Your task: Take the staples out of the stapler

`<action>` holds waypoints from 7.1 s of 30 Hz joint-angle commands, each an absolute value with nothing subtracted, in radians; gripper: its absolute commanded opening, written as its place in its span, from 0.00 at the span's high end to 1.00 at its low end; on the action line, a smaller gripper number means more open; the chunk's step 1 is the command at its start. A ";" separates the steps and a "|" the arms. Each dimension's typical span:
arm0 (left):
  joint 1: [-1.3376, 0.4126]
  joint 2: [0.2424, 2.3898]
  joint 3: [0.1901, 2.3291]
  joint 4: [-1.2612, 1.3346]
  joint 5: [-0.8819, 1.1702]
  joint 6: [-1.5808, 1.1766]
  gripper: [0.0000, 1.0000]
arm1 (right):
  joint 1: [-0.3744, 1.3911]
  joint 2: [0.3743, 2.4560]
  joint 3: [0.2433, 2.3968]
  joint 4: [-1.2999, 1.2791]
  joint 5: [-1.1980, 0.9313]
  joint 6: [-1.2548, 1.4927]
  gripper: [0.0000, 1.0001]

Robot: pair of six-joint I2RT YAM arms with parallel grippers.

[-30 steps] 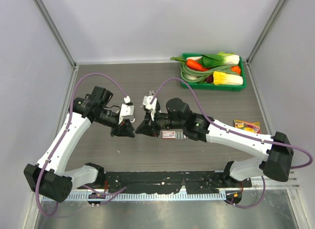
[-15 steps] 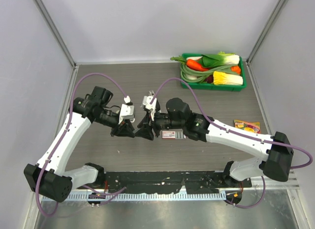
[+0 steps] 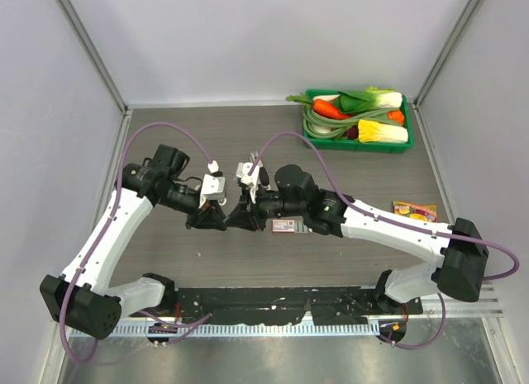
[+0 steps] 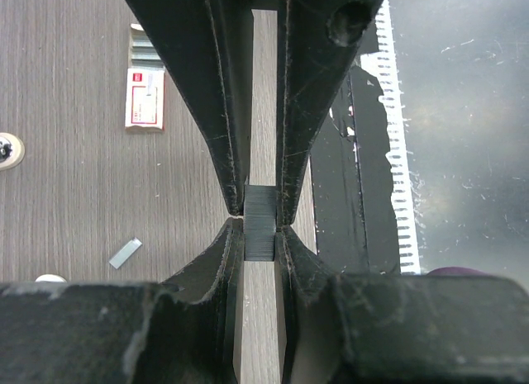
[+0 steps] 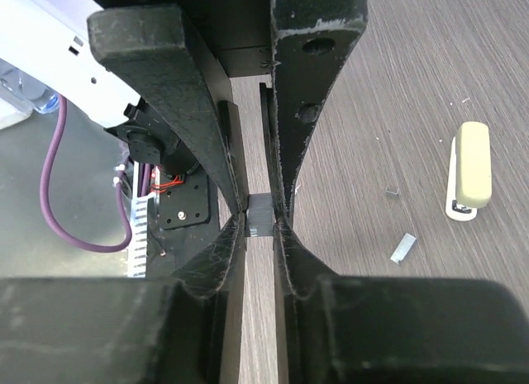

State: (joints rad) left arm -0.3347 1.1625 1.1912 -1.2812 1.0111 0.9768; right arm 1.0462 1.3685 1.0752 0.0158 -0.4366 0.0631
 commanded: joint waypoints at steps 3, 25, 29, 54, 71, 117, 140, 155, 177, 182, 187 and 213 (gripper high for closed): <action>-0.339 1.154 1.224 -1.289 1.043 0.991 0.99 | 1.051 1.368 1.103 0.106 -0.451 0.072 0.90; -0.336 1.167 1.264 -0.999 0.783 0.655 0.37 | 1.046 1.165 0.885 0.012 -0.022 0.146 0.99; -0.347 1.218 1.290 -0.930 0.611 0.583 0.32 | 1.045 1.106 0.816 -0.030 0.176 0.199 0.99; -0.532 1.736 1.514 -0.862 0.431 0.341 0.45 | 1.045 1.235 0.638 -0.176 0.704 0.710 0.99; -0.534 1.677 1.413 -0.841 0.414 0.316 0.47 | 1.045 1.313 0.586 -0.034 0.670 0.742 0.99; -0.532 1.603 1.365 -0.833 0.416 0.328 0.47 | 1.045 1.436 0.578 0.026 0.690 0.693 0.99; -0.534 1.594 1.371 -0.848 0.425 0.334 0.47 | 1.055 1.477 0.600 0.018 0.638 0.680 0.74; -0.534 1.580 1.368 -0.854 0.442 0.330 0.47 | 1.063 1.427 0.618 -0.028 0.643 0.678 0.65; -0.532 1.568 1.339 -0.859 0.419 0.353 0.47 | 1.031 1.364 0.670 -0.022 0.575 0.612 0.82; -0.485 1.557 1.330 -0.922 0.425 0.422 0.45 | 1.031 1.417 0.733 0.104 0.444 0.471 0.69; -0.439 1.525 1.249 -0.976 0.443 0.628 0.45 | 1.031 1.448 0.802 0.118 0.431 0.404 0.64; -0.478 1.474 1.042 -0.801 0.342 1.210 0.38 | 0.919 0.939 0.563 0.134 0.430 0.465 0.51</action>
State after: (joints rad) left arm -0.4332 1.5002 1.0840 -0.9207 0.4110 1.0668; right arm 0.9581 1.0592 0.6018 0.1547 0.3794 0.4198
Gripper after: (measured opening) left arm 0.616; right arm 0.482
